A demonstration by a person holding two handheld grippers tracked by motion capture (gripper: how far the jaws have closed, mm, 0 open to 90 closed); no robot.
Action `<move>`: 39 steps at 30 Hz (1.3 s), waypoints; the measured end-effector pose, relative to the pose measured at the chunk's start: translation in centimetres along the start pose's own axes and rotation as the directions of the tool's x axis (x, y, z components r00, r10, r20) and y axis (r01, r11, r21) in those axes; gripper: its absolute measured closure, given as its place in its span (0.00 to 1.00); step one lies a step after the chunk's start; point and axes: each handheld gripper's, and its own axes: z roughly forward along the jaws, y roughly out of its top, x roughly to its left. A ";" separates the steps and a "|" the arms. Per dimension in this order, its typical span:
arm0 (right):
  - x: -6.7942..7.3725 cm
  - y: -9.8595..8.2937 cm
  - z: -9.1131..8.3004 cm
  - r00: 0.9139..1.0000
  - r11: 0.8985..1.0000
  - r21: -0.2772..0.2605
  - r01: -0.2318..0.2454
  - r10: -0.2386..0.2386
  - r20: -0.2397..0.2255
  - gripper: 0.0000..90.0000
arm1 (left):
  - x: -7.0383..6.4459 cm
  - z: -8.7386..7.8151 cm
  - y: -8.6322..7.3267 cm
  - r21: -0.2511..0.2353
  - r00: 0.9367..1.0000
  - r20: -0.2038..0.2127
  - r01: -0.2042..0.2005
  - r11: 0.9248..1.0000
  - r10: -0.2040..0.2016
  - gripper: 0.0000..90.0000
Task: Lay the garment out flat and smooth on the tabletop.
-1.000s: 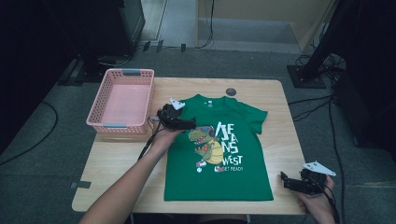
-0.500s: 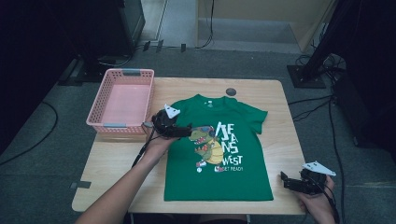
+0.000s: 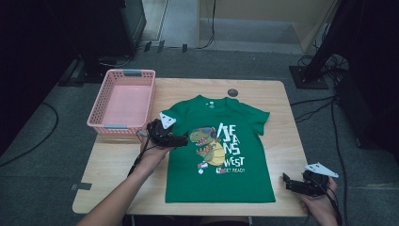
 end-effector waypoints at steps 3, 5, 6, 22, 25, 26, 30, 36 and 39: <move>0.0 0.0 0.0 1.000 1.000 0.000 0.000 0.000 0.000 0.00 | 0.0 -0.4 -0.5 0.002 1.000 0.002 -0.002 1.000 0.002 0.00; 0.0 0.0 0.0 1.000 1.000 0.000 0.000 0.000 0.000 0.00 | 0.1 -0.6 -0.9 0.001 1.000 0.001 0.000 1.000 0.000 0.00; 0.0 0.0 0.0 1.000 1.000 0.000 0.000 0.000 0.000 0.00 | 0.1 -0.8 -1.0 0.000 1.000 0.001 0.001 1.000 -0.001 0.00; 0.0 0.0 0.0 1.000 1.000 0.000 0.000 0.000 0.000 0.00 | 1.1 -3.1 -3.4 -0.007 1.000 -0.011 0.001 1.000 -0.001 0.00; 0.0 0.0 0.0 1.000 1.000 0.000 0.000 0.000 0.000 0.00 | 1.5 -3.5 -3.9 -0.005 1.000 -0.012 0.004 1.000 -0.004 0.00; 0.0 0.0 0.0 1.000 1.000 0.000 0.000 0.000 0.000 0.00 | 1.6 -3.7 -4.1 -0.004 1.000 -0.014 0.005 1.000 -0.005 0.00; 0.0 0.0 0.0 1.000 1.000 0.000 0.000 0.000 0.000 0.00 | 2.1 -4.3 -4.8 -0.005 1.000 -0.023 0.006 1.000 -0.006 0.00; 0.0 0.0 0.0 1.000 1.000 0.000 0.000 0.000 0.000 0.00 | 2.8 -5.3 -5.8 0.003 0.999 -0.015 0.032 0.999 -0.032 0.00; 0.0 0.0 0.0 1.000 1.000 0.000 0.000 0.000 0.000 0.00 | 3.1 -5.7 -6.1 -0.002 0.999 -0.018 0.036 0.999 -0.036 0.00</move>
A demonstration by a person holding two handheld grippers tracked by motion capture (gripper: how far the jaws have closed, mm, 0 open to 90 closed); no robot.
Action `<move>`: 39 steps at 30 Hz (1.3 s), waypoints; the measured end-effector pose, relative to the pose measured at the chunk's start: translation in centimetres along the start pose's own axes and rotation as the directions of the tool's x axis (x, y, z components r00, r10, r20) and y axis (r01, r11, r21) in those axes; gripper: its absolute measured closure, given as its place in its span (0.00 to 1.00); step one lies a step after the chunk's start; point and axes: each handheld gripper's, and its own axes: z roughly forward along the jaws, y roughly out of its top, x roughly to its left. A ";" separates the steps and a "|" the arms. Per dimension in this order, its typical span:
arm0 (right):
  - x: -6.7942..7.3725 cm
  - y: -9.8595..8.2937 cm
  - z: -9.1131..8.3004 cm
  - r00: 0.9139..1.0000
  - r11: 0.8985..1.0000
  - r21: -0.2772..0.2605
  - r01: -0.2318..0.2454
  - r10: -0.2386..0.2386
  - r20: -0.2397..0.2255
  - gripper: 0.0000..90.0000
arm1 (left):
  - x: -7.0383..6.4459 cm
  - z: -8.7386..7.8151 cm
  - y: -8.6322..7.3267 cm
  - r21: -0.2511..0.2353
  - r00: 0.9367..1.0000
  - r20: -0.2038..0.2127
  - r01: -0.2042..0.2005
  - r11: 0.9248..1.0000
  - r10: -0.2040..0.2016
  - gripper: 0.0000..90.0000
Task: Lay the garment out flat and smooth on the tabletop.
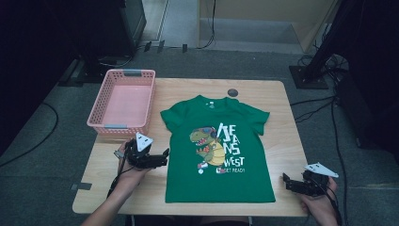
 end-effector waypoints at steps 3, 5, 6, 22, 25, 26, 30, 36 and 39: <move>0.0 0.0 0.0 1.000 1.000 0.000 0.000 0.000 0.000 0.00 | 0.3 -0.5 -0.3 -0.004 1.000 -0.007 0.006 1.000 -0.006 0.00; 0.0 0.0 0.0 1.000 1.000 0.000 0.000 0.000 0.000 0.00 | 0.7 -0.8 -0.6 -0.008 1.000 -0.015 0.009 1.000 -0.009 0.00; 0.0 0.0 0.0 1.000 1.000 0.000 0.000 0.000 0.000 0.00 | 0.9 -1.0 -0.8 -0.006 1.000 -0.019 0.012 1.000 -0.012 0.00; 0.0 0.0 0.0 1.000 1.000 -0.001 -0.001 0.001 0.003 0.00 | 4.1 -3.1 -3.8 0.002 0.993 -0.062 0.096 0.995 -0.096 0.00; 0.0 0.0 0.0 1.000 1.000 -0.001 -0.001 0.001 0.003 0.00 | 4.7 -3.6 -4.3 0.000 0.992 -0.077 0.102 0.995 -0.102 0.00; 0.0 0.0 0.0 1.000 1.000 -0.001 -0.001 0.001 0.003 0.00 | 4.9 -3.8 -4.4 -0.002 0.991 -0.081 0.109 0.994 -0.109 0.00; 0.0 0.0 0.0 1.000 1.000 -0.001 -0.001 0.001 0.003 0.00 | 5.9 -4.4 -5.1 0.003 0.988 -0.105 0.113 0.994 -0.112 0.00; 0.0 0.0 0.0 1.000 1.000 -0.001 0.000 0.000 0.004 0.00 | 7.4 -5.2 -6.3 0.007 0.981 -0.135 0.143 0.990 -0.141 0.00; 0.0 0.0 0.0 1.000 1.000 -0.001 0.001 -0.001 0.004 0.00 | 8.1 -5.7 -6.9 0.014 0.977 -0.154 0.152 0.988 -0.148 0.00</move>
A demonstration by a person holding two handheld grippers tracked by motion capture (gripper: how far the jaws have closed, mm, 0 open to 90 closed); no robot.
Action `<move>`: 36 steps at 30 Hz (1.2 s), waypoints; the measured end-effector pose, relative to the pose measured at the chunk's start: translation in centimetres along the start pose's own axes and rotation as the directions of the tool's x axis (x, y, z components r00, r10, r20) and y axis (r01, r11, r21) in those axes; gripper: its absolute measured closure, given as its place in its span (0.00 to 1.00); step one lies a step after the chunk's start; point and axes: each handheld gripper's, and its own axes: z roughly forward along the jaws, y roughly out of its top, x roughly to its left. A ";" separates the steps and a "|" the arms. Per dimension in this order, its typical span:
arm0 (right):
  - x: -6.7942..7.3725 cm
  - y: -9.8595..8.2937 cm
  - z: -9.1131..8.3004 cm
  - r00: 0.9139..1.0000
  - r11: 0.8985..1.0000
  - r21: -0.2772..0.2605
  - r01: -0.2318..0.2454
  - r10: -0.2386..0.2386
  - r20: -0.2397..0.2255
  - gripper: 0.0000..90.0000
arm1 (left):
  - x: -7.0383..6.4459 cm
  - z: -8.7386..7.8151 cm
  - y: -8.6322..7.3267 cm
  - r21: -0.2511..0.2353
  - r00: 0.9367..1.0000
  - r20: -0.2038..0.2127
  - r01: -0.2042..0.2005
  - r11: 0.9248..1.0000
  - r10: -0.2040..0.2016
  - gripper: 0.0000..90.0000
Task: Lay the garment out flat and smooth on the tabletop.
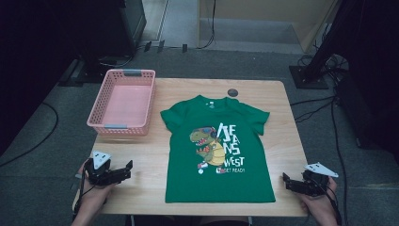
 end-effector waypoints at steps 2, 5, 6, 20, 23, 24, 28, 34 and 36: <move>0.0 0.0 0.0 1.000 1.000 0.000 -0.001 0.001 0.000 0.00 | 0.6 -0.2 -0.4 0.006 1.000 -0.009 0.008 1.000 -0.008 0.00; 0.0 0.0 0.0 1.000 1.000 0.000 0.000 0.000 0.000 0.00 | 1.3 -0.4 -0.9 0.011 1.000 -0.024 0.006 1.000 -0.005 0.00; 0.0 0.0 0.0 1.000 1.000 0.000 0.000 0.000 0.000 0.00 | 1.5 -0.5 -1.0 0.012 1.000 -0.026 0.012 1.000 -0.011 0.00; 0.0 0.0 0.0 1.000 1.000 0.000 -0.003 0.003 0.003 0.00 | 4.8 -1.3 -3.3 0.055 0.998 -0.051 0.045 0.997 -0.043 0.00; 0.0 0.0 0.0 1.000 1.000 0.000 -0.003 0.003 0.003 0.00 | 5.5 -1.7 -3.5 0.051 0.997 -0.063 0.057 0.997 -0.054 0.00; 0.0 0.0 0.0 1.000 1.000 0.000 -0.003 0.003 0.003 0.00 | 5.7 -1.8 -3.6 0.056 0.996 -0.065 0.056 0.997 -0.053 0.00; 0.0 0.0 0.0 1.000 1.000 0.000 -0.004 0.004 0.003 0.00 | 6.4 -2.1 -3.9 0.061 0.995 -0.073 0.068 0.996 -0.063 0.00; 0.0 0.0 0.0 1.000 1.000 0.000 -0.005 0.005 0.004 0.00 | 6.8 -2.3 -4.4 0.071 0.993 -0.069 0.096 0.993 -0.091 0.00; 0.0 0.0 0.0 1.000 1.000 0.000 -0.006 0.006 0.005 0.00 | 6.6 -2.1 -4.5 0.078 0.994 -0.074 0.084 0.993 -0.078 0.00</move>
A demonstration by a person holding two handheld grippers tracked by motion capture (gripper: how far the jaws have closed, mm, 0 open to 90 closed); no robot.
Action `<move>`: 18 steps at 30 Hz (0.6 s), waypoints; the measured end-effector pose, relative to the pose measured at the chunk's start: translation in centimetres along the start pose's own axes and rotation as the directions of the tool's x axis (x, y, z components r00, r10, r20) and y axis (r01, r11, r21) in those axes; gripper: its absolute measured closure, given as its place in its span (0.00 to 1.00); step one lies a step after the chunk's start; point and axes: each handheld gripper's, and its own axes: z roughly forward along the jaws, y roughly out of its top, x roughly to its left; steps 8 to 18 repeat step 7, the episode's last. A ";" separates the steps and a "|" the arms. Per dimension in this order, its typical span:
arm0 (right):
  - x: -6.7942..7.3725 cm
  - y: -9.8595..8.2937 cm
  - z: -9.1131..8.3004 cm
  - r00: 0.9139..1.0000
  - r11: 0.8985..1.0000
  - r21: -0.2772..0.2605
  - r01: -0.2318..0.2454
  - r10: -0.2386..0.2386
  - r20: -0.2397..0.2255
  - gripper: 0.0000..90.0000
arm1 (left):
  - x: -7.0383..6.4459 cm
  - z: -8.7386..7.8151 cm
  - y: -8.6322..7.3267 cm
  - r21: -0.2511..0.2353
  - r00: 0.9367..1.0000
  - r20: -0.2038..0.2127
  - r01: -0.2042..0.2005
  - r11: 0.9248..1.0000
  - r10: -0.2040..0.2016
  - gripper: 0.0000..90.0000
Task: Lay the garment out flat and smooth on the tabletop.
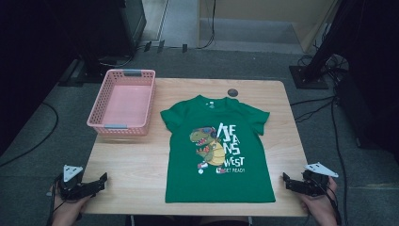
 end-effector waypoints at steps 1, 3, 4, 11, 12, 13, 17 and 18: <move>0.0 0.0 0.0 1.000 1.000 0.000 0.000 0.000 0.000 0.00 | -0.1 0.1 0.0 0.000 1.000 -0.001 -0.006 1.000 0.006 0.00; 0.0 0.0 0.0 1.000 1.000 0.000 0.000 0.000 0.000 0.00 | -0.2 0.1 0.0 0.003 1.000 -0.002 -0.007 1.000 0.007 0.00; 0.0 0.0 0.0 1.000 1.000 0.000 -0.001 0.001 0.000 0.00 | -0.2 0.1 0.0 0.003 1.000 -0.003 -0.006 1.000 0.006 0.00; 0.0 0.0 0.0 1.000 1.000 -0.001 0.000 0.000 0.000 0.00 | -0.1 0.1 0.0 0.004 1.000 0.000 -0.001 1.000 0.001 0.00; 0.0 0.0 0.0 1.000 1.000 -0.001 0.000 0.000 0.000 0.00 | -0.1 0.1 0.0 0.004 1.000 0.000 -0.001 1.000 0.001 0.00; 0.0 0.0 0.0 1.000 1.000 -0.001 0.000 0.000 0.000 0.00 | -0.1 0.1 0.0 0.004 1.000 0.000 -0.001 1.000 0.001 0.00; 0.0 0.0 0.0 1.000 1.000 -0.001 0.000 0.000 0.000 0.00 | -0.1 0.1 0.0 0.004 1.000 0.000 -0.001 1.000 0.001 0.00; 0.0 0.0 0.0 1.000 1.000 -0.001 0.000 0.000 0.000 0.00 | -0.1 0.1 0.0 0.004 1.000 0.000 -0.001 1.000 0.001 0.00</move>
